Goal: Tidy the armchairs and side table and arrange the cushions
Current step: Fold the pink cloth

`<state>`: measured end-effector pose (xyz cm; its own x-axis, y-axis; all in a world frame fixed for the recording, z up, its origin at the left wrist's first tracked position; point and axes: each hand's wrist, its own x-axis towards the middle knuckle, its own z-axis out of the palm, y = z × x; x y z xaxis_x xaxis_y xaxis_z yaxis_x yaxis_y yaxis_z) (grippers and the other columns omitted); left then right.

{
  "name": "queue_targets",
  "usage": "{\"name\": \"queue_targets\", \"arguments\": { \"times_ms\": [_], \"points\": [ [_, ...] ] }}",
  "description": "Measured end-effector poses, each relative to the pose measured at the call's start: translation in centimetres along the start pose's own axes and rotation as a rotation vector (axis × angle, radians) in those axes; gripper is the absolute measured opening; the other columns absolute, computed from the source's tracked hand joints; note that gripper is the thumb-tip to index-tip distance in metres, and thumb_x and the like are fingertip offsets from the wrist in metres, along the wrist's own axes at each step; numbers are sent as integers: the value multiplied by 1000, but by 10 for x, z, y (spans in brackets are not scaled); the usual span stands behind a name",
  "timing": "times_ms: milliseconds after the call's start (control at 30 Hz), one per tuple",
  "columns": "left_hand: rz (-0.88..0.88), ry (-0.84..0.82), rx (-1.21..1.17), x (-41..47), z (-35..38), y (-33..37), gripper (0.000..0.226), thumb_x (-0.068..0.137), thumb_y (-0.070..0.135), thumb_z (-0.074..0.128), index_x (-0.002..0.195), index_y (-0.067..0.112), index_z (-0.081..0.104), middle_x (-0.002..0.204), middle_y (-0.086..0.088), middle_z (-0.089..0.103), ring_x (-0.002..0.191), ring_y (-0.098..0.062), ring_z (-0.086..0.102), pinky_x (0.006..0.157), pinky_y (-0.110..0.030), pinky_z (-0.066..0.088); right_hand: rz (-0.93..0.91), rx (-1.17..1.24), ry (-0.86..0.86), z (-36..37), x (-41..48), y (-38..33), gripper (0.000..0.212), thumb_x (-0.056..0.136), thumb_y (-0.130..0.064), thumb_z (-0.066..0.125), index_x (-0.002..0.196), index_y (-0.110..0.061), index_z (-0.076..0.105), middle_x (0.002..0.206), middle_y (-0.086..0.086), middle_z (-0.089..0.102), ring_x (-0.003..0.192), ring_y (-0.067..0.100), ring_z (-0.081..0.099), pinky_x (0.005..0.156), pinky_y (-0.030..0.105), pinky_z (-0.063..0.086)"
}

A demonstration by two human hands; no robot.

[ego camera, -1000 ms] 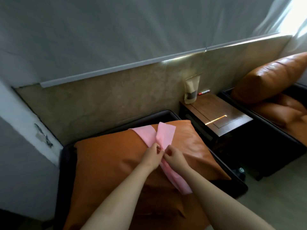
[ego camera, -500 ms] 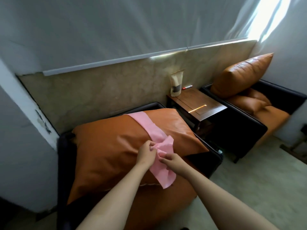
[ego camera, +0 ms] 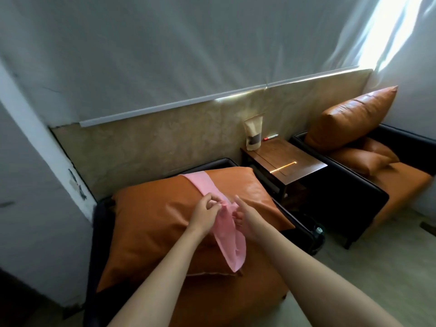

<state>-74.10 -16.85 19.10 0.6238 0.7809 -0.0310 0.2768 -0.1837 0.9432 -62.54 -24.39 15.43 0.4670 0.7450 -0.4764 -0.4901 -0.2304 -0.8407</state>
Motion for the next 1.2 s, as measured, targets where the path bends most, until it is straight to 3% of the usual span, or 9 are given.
{"name": "queue_targets", "arguments": {
  "times_ms": [167,333,433,567,700,800,900,1033,1200],
  "points": [
    [39,6,-164,-14,12,35,9,95,4,49,89,8,55,82,1,62,74,-7,55,54,-6,40,38,39,25,-10,1,-25,46,90,-43,60,116,-5,61,124,21,60,116,35,56,106,45,42],
    [-3,100,-205,-12,13,40,12,96,8,42,88,11,52,87,-5,56,80,-15,51,64,-20,42,-71,114,12,-9,-12,-48,33,90,-27,60,116,-6,62,114,16,62,101,27,60,89,39,52],
    [-155,48,-174,-4,7,30,20,100,32,43,101,14,52,96,-4,57,90,-20,54,70,-30,41,-107,374,-85,-10,-30,-66,32,93,-19,51,121,-3,55,95,10,60,87,22,57,76,34,47],
    [-209,-127,-218,0,9,32,56,87,63,46,121,19,52,114,-3,63,97,-19,62,68,-28,48,-249,288,-121,-15,-36,-78,37,91,-23,52,123,-5,57,114,12,60,112,26,53,105,43,38],
    [-42,-18,-216,18,12,52,45,89,52,55,116,17,54,112,2,60,104,-14,55,80,-28,44,-359,-49,-129,-19,-40,-75,50,74,-39,72,117,-16,63,125,9,61,122,26,53,105,46,42],
    [64,-54,-211,29,19,63,35,90,40,62,114,15,65,109,1,66,107,-14,59,83,-24,46,-466,-230,-77,-29,-41,-70,51,80,-43,72,103,2,66,106,21,66,104,26,63,92,40,50],
    [94,-43,-164,31,29,64,19,89,31,65,102,19,72,101,3,70,103,-14,62,84,-24,48,-562,-260,-6,-33,-45,-72,65,70,-52,73,86,10,61,81,21,57,80,28,55,75,39,45],
    [109,-17,-259,26,37,67,14,94,23,58,87,18,69,83,8,64,84,-6,58,69,-13,45,-610,-165,48,-41,-44,-80,46,74,-39,77,87,2,60,93,29,57,90,32,60,87,48,51],
    [67,-22,-407,30,33,67,29,97,18,50,75,22,69,79,2,62,79,-13,54,67,-24,43,-491,211,64,-48,-43,-94,25,81,-9,72,100,-6,55,102,16,63,95,27,63,95,49,50]
  ]
}}
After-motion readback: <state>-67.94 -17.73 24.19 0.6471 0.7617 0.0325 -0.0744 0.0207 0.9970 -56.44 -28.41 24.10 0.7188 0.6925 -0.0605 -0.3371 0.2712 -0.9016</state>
